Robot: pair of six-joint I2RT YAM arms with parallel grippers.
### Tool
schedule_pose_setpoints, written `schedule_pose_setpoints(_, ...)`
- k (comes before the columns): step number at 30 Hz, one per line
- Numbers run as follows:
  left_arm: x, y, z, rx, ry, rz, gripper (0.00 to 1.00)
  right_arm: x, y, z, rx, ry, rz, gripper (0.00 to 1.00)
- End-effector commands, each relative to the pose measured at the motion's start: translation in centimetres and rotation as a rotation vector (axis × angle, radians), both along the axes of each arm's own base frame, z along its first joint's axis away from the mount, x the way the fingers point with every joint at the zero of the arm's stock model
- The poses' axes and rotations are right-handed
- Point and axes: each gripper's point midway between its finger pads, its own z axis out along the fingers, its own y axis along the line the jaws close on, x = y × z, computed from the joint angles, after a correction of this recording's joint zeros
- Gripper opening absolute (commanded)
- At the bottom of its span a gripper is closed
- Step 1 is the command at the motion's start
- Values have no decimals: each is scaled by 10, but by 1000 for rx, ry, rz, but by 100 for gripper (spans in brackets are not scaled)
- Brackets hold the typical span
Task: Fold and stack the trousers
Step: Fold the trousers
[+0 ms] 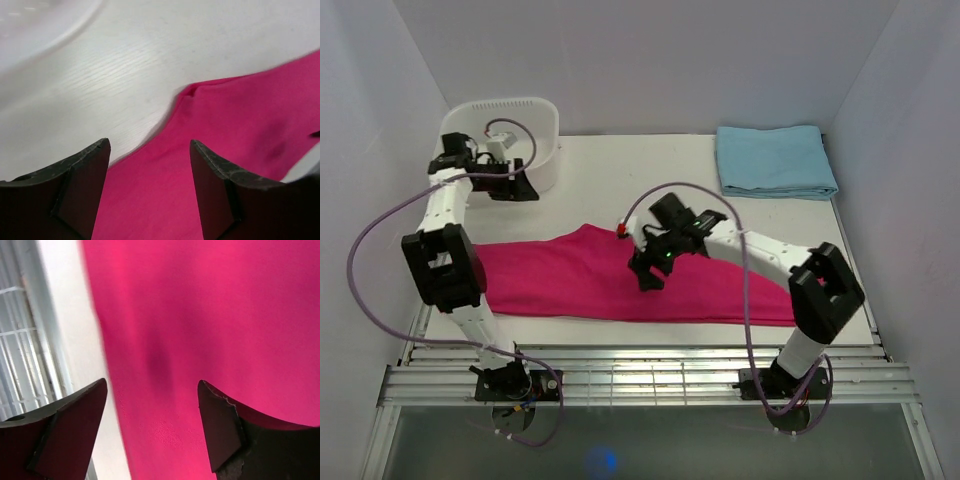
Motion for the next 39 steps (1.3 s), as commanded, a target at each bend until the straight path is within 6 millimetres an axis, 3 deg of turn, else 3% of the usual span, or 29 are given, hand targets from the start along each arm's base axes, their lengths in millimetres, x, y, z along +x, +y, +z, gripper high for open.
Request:
schedule_pose_setpoints(1,-49,46,42,109,-65,35,76,32,-61,47,28,-11,-156,79)
schedule_pose_setpoints(2,-59,55,35,148,-52,44,76,49,-86,48,20,-12,-229,79)
schedule_pose_setpoints(3,-69,61,28,167,-38,49,76,49,-107,41,-10,4,-273,79)
schedule_pose_setpoints(4,-79,71,20,199,-35,48,76,53,-124,50,-2,-19,-318,77)
schedule_pose_setpoints(5,-98,72,8,214,-2,53,76,66,-157,48,-23,-12,-423,75)
schedule_pose_setpoints(7,-114,80,-4,210,17,73,76,71,-199,46,-47,-25,-533,70)
schedule_pose_setpoints(8,-128,80,-16,207,48,85,75,79,-238,44,-73,-8,-654,67)
schedule_pose_setpoints(9,-134,82,-21,205,60,99,75,80,-260,42,-106,-17,-697,61)
schedule_pose_setpoints(10,-138,87,-28,208,71,118,75,77,-281,40,-130,-17,-750,60)
schedule_pose_setpoints(11,-146,86,-40,207,106,127,73,73,-316,37,-160,9,-855,58)
schedule_pose_setpoints(13,-151,97,-50,238,128,156,72,61,-357,30,-210,5,-949,52)
schedule_pose_setpoints(16,-155,112,-56,233,153,210,71,42,-388,17,-268,9,-992,50)
schedule_pose_setpoints(20,-161,135,-76,253,259,276,67,7,-390,-29,-342,130,-941,50)
schedule_pose_setpoints(24,-149,172,-89,306,297,383,66,-1,-407,-70,-453,181,-916,49)
schedule_pose_setpoints(27,-131,184,-83,311,290,396,66,17,-429,-84,-505,157,-924,48)
schedule_pose_setpoints(28,-120,190,-69,321,241,390,67,23,-436,-85,-513,151,-936,48)
schedule_pose_setpoints(32,-111,207,-21,384,94,419,72,49,-458,-77,-541,106,-948,47)
schedule_pose_setpoints(35,-126,219,-4,328,121,472,72,62,-469,-70,-568,71,-939,47)
schedule_pose_setpoints(36,-135,215,-4,271,152,478,71,66,-466,-66,-544,70,-931,47)
schedule_pose_setpoints(37,-145,223,-3,240,163,514,71,76,-468,-56,-527,46,-937,48)
schedule_pose_setpoints(39,-163,212,-3,184,177,503,70,80,-446,-39,-418,67,-911,51)
